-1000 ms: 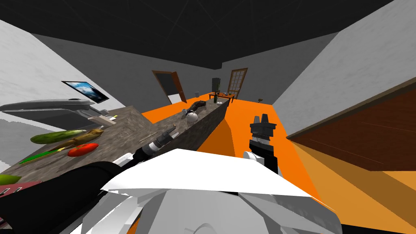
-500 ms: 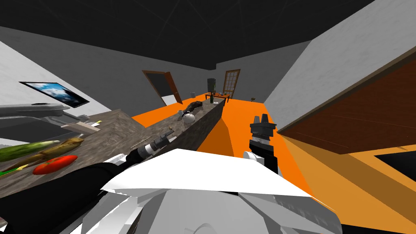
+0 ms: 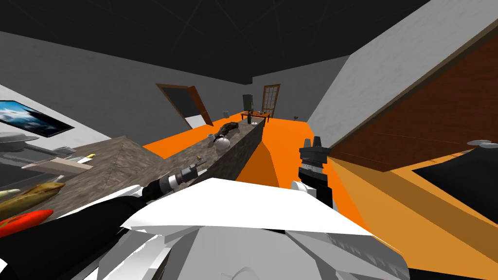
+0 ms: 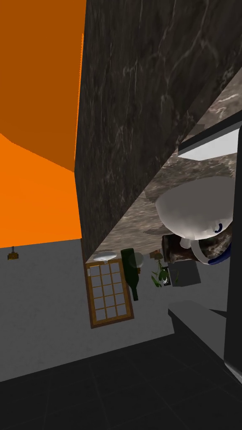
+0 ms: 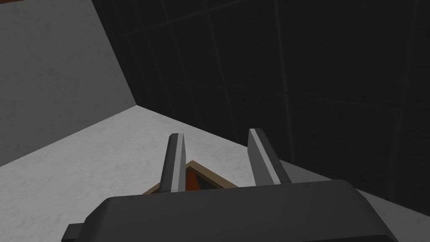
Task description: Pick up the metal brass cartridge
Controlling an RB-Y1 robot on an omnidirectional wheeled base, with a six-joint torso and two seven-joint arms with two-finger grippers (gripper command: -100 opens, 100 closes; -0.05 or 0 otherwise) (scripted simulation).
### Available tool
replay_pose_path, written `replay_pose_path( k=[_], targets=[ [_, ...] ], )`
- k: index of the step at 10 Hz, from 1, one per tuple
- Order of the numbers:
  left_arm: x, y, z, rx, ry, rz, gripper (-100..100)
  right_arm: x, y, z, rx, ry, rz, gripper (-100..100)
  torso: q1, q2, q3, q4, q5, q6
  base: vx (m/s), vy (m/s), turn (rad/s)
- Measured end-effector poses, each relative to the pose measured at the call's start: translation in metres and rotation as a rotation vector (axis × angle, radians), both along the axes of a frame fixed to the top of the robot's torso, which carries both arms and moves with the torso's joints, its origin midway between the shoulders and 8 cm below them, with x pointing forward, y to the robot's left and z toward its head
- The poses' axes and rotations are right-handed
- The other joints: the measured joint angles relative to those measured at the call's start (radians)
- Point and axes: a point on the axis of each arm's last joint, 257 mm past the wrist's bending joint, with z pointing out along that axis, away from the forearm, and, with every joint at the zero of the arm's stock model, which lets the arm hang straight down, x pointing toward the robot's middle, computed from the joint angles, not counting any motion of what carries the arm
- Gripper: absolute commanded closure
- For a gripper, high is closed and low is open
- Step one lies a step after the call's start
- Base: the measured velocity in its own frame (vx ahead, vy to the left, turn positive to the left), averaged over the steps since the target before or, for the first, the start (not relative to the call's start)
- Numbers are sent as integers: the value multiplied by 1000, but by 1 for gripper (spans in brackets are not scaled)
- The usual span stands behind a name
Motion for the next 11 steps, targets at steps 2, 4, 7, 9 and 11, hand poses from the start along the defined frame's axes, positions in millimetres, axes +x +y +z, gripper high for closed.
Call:
replay_pose_path(
  k=[2, 4, 7, 9, 11],
  targets=[
    [-15, 11, -11, 9, 82, 15, -100, 0, 0, 0, 0, 0, 0, 0, 0, 0, 0, 0, 0, 0, 41, 43, -134],
    [-17, 18, -18, 1, 125, 31, -100, 0, 0, 0, 0, 0, 0, 0, -2, 1, 1, 0, 0, -1, 23, 22, -70],
    [-38, 38, -34, 25, 244, 62, -100, 0, 0, 0, 0, 0, 0, 0, 1, -1, -1, 0, 0, 0, 48, 49, -128],
    [-52, 53, -46, 37, 319, 92, -100, 0, 0, 0, 0, 0, 0, 0, 1, -2, -1, 0, 0, 0, 53, 54, -114],
    [-66, 70, -57, 50, 393, 125, -100, 0, 0, 0, 0, 0, 0, 0, 2, -1, -1, 0, 1, 0, 48, 68, -116]
  ],
)
